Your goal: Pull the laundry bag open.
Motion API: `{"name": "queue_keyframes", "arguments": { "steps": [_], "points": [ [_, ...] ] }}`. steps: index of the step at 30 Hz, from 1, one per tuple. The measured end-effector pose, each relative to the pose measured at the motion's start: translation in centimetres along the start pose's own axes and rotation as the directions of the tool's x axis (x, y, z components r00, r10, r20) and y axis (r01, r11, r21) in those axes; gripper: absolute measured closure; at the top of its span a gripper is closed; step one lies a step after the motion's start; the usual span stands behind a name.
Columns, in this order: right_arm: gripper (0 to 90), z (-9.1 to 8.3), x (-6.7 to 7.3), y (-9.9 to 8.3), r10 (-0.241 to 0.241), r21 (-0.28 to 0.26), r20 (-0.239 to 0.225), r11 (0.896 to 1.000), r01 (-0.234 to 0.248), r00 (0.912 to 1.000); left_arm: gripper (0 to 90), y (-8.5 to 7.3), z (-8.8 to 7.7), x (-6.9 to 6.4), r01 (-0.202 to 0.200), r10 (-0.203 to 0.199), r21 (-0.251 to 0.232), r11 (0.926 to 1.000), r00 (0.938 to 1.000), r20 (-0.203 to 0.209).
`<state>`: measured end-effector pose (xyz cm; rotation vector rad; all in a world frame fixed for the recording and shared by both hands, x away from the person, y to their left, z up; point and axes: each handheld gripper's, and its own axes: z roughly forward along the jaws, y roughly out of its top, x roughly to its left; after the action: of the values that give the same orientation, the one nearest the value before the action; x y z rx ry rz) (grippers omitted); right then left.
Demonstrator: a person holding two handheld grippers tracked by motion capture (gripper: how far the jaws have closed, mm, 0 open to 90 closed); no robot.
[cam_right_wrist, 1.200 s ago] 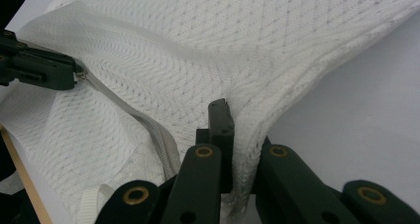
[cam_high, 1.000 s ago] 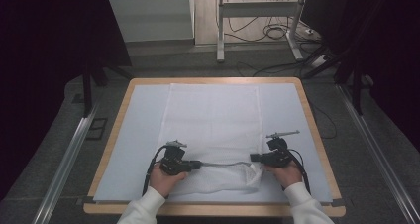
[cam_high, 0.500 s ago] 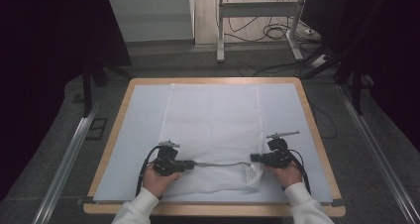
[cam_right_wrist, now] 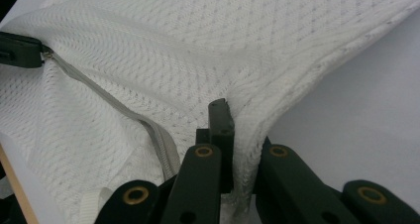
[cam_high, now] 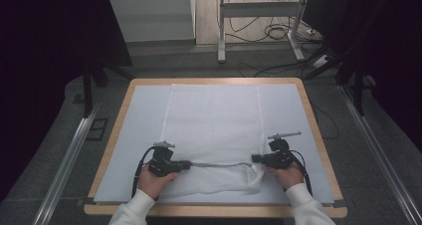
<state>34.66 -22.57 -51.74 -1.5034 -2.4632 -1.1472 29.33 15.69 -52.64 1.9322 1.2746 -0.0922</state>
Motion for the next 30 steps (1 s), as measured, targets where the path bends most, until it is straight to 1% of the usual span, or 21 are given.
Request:
{"name": "queue_keyframes", "arguments": {
  "steps": [9,13,18,27,30],
  "points": [
    [88.3,0.0,0.0,0.0,0.012,-0.006,-0.003,1.0,-0.012,0.9999,87.0,-0.4,-1.0,0.7,0.009,-0.009,-0.008,0.9999,0.9999,-0.015],
    [88.3,0.1,0.0,0.0,0.007,-0.002,-0.003,1.0,-0.007,1.0,87.0,-0.5,-1.4,1.0,0.014,-0.014,-0.009,0.9999,0.9998,-0.014],
    [88.3,0.1,0.0,0.0,0.01,-0.002,-0.003,1.0,-0.01,0.9999,87.0,-0.6,-1.8,1.3,0.01,-0.01,-0.009,0.9999,0.9997,-0.022],
    [88.3,0.2,0.0,-0.1,0.01,0.0,0.0,1.0,-0.01,0.9999,87.0,-1.1,-2.6,2.0,0.019,-0.02,-0.013,0.9997,0.9994,-0.028],
    [88.3,0.2,0.0,-0.1,0.009,0.001,0.001,1.0,-0.009,1.0,86.9,-1.3,-2.8,2.0,0.018,-0.018,-0.018,0.9997,0.9994,-0.029]
  ]
}}
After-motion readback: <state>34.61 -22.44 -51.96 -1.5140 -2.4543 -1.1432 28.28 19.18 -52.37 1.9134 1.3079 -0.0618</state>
